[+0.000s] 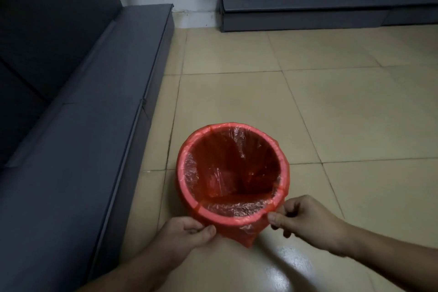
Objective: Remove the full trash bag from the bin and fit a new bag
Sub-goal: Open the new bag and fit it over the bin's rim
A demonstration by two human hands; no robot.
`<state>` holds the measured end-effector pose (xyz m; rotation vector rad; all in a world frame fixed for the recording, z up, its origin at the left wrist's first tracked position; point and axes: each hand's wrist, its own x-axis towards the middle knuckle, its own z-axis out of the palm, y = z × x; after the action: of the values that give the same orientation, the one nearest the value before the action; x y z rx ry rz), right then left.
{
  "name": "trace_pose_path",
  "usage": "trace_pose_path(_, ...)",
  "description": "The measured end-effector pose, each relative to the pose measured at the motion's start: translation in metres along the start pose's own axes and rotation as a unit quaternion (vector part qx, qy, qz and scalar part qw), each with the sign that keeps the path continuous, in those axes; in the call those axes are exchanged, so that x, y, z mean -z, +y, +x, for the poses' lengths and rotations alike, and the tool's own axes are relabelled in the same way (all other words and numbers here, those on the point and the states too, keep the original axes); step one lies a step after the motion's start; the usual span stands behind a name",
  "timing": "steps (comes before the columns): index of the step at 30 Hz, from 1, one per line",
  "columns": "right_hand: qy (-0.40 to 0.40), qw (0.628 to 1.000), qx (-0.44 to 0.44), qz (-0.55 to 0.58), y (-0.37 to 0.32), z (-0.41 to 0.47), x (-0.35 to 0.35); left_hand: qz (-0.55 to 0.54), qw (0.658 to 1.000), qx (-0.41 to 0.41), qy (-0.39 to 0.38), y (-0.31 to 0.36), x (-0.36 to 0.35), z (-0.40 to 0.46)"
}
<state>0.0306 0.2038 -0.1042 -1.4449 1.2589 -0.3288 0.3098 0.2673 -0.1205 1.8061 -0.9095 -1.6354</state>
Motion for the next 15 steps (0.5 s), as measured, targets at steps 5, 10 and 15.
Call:
trace_pose_path(5, 0.013, 0.993, -0.035, 0.108, 0.010, 0.002, -0.015, -0.028, 0.999, -0.019, 0.032, -0.007, -0.009, 0.005)
trace_pose_path(10, 0.032, 0.992, -0.041, 0.117, 0.021, 0.001, -0.022, -0.021, 0.999, -0.017, 0.043, -0.017, -0.015, 0.008)
trace_pose_path(15, 0.036, 0.995, -0.020, 0.086, 0.035, 0.004, -0.020, -0.006, 0.997, -0.034, 0.068, -0.027, -0.013, 0.018)
